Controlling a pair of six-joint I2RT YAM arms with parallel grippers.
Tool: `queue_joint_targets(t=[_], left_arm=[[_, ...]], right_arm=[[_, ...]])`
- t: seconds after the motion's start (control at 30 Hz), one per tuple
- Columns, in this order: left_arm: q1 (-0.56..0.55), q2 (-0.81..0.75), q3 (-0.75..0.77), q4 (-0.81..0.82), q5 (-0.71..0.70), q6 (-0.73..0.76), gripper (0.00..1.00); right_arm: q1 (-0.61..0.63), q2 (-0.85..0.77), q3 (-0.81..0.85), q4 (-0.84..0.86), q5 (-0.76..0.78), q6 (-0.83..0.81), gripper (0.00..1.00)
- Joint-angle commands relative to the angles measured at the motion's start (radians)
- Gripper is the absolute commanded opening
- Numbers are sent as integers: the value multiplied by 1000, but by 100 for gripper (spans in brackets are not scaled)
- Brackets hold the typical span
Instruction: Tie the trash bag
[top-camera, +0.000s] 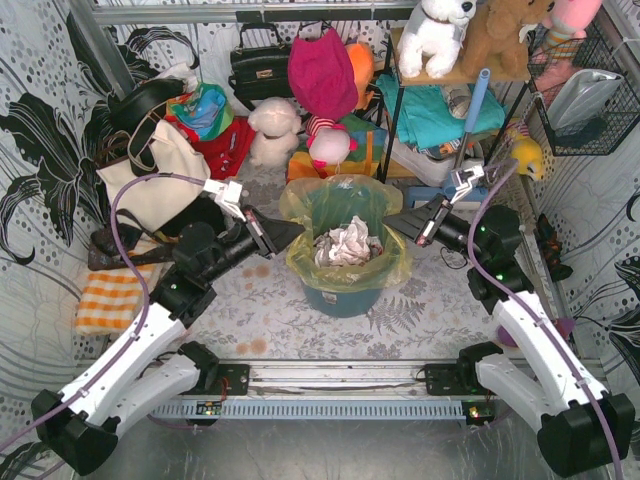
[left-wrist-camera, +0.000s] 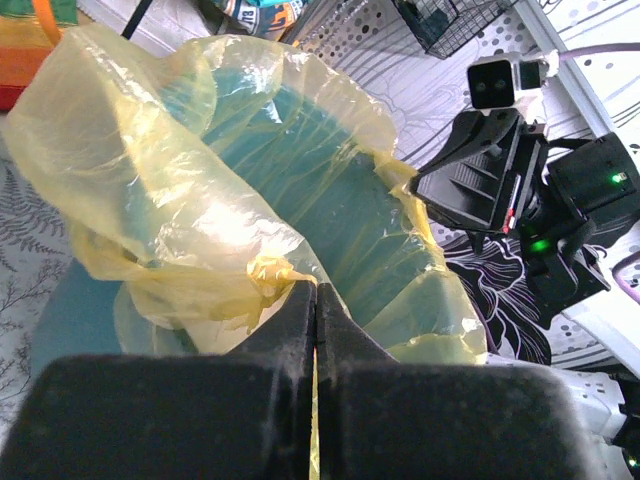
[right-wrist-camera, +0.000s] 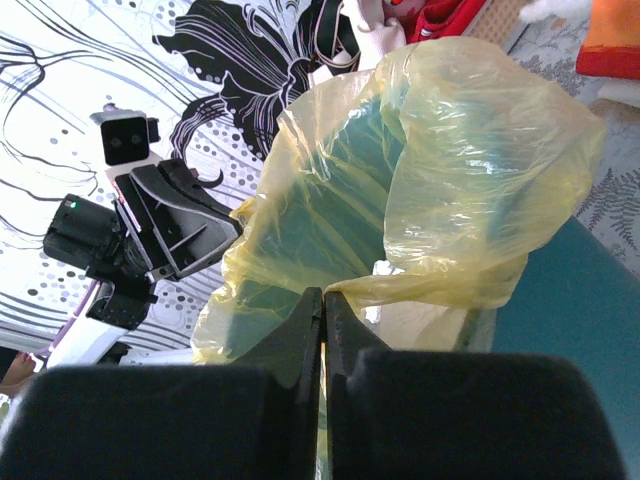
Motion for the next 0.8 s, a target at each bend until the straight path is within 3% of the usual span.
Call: queue_joint_targets(t=[0.0,0.23,0.57,0.77], left_arm=[[4,27,65,157,77,22,0],[4,84,125,171,92,33,0],[4,153,157,278,148,1,0],[4,170,173,236,108,33,0]], right_arm=[[56,30,56,108,-21,-8,0],[153,103,101,137,28,-41,0],[180,188,140,261,50,-14,0],[185,200,180,307,71,-1,0]])
